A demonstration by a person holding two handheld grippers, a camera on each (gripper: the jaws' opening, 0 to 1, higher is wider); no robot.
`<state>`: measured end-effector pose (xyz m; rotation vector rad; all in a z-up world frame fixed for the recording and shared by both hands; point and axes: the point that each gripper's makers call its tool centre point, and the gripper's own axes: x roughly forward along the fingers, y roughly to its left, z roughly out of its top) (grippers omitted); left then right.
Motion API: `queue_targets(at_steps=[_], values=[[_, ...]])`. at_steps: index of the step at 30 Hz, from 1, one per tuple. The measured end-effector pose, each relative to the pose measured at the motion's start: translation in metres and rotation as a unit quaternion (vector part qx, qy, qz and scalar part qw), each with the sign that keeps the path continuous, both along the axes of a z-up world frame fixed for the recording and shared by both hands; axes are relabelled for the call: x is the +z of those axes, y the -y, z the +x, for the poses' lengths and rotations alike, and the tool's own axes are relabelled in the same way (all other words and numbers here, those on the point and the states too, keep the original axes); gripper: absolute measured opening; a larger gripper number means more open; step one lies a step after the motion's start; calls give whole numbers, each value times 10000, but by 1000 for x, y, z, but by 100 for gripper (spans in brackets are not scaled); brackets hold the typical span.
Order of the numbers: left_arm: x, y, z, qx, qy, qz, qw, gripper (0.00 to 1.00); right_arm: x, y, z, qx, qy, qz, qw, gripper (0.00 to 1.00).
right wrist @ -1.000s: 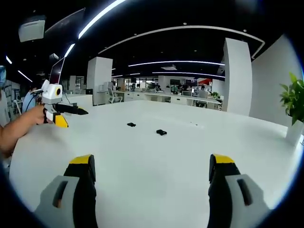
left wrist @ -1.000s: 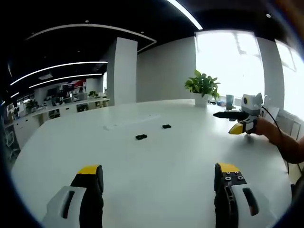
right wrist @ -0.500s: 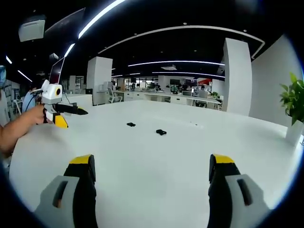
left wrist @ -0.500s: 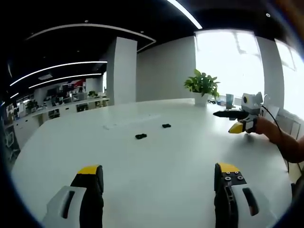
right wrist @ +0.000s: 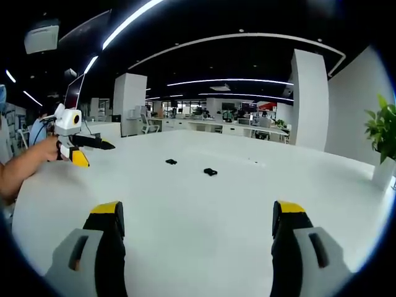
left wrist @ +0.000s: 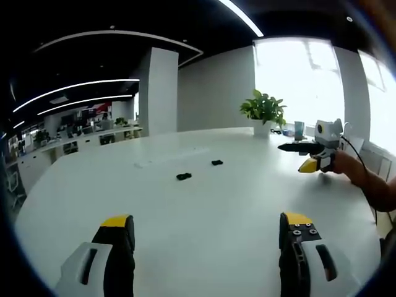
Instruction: Snap the two parts of the plastic buckle together until the buckle closes and remains connected.
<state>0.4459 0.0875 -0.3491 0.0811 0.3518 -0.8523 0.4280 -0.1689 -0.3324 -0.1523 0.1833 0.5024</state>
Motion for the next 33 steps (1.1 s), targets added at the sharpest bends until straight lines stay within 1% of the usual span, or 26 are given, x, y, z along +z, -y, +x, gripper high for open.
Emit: queue_targets(at_steps=[5, 13, 17, 19, 21, 33], values=[[0, 1, -2, -11, -30, -33, 10000, 99, -1, 1, 0, -4, -12, -35, 10000, 100], [-4, 5, -3, -59, -41, 71, 9999, 98, -1, 2, 1, -23, -2, -49, 10000, 100], [-5, 9, -2, -107, -67, 8, 9999, 98, -2, -3, 1, 55, -47, 17, 10000, 99], [-11, 8, -1, -94, -80, 123, 9998, 98, -3, -4, 2, 66, -73, 14, 10000, 99], [-12, 8, 0, -101, -71, 162, 9998, 98, -4, -3, 3, 55, -73, -14, 10000, 99], [-8, 7, 2, -87, -22, 90, 9999, 98, 0, -1, 2, 18, -12, 12, 10000, 99]])
